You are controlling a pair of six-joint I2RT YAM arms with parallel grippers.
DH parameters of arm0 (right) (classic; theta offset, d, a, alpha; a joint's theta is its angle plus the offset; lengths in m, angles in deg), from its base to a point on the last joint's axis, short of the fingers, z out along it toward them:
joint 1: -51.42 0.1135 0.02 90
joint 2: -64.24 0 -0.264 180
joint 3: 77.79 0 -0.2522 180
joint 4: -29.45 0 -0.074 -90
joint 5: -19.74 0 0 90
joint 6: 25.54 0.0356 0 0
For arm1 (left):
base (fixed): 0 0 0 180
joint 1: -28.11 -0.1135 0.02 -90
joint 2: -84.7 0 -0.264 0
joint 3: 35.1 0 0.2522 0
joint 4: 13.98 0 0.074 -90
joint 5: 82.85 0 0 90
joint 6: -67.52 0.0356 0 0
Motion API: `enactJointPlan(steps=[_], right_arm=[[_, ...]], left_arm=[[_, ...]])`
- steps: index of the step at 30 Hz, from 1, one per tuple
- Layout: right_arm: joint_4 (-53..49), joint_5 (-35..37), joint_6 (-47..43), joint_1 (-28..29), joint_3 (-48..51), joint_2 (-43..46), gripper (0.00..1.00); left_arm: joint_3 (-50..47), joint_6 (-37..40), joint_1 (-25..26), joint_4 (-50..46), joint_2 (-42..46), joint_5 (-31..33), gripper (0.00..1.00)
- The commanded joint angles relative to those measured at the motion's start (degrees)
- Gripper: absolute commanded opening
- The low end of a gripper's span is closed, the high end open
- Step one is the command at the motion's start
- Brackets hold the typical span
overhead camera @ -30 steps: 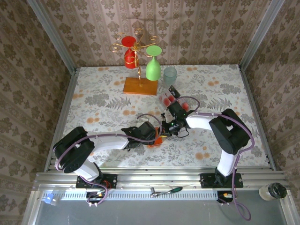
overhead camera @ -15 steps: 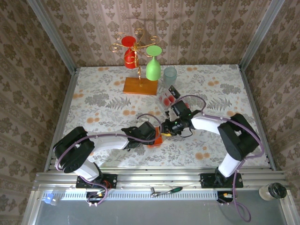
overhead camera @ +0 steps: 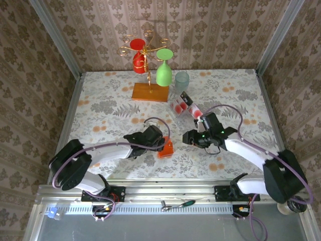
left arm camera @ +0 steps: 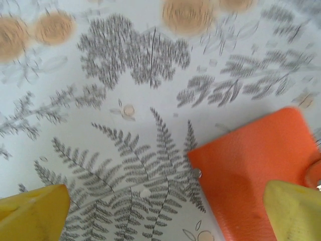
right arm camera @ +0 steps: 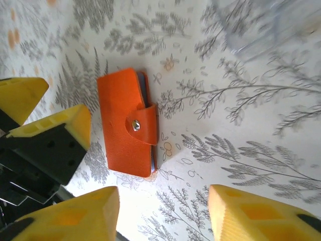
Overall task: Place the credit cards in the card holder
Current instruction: Close the button on the card holder, then reset both arms
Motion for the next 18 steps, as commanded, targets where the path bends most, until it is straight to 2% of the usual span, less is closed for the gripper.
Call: enactJointPlan(steps=[1,2,4,6,10,14,18], right_arm=[[-4.3,7.0,-1.6,-1.7,1.2,6.3,0.6],[-5.1,8.2,-2.1,-2.3,1.4,8.4,0.64],[-6.7,10.8,-3.1,-3.2,1.8,12.1,0.8],[-8.6,14.3,-4.0,-4.0,2.1,16.0,1.0],[-10.9,22.9,-4.1,-4.7,3.6,22.3,1.0],[-13.7,34.4,-3.2,-4.9,4.2,26.2,1.0],[-12.2,45.5,-3.7,-5.0,5.5,29.6,1.0]], left_arm=[[0.9,3.2,-1.2,2.3,4.4,-1.1,1.0],[0.6,3.5,-1.3,2.9,5.7,-0.9,1.0],[0.0,4.2,-1.5,3.4,7.9,-0.3,1.0],[-0.5,4.8,-1.9,3.0,10.3,1.0,1.0],[-1.7,5.3,-2.4,0.8,14.9,5.4,1.0],[-4.4,5.6,-2.9,-0.2,21.1,13.0,1.0],[-9.2,10.1,-3.2,4.3,28.9,20.7,1.0]])
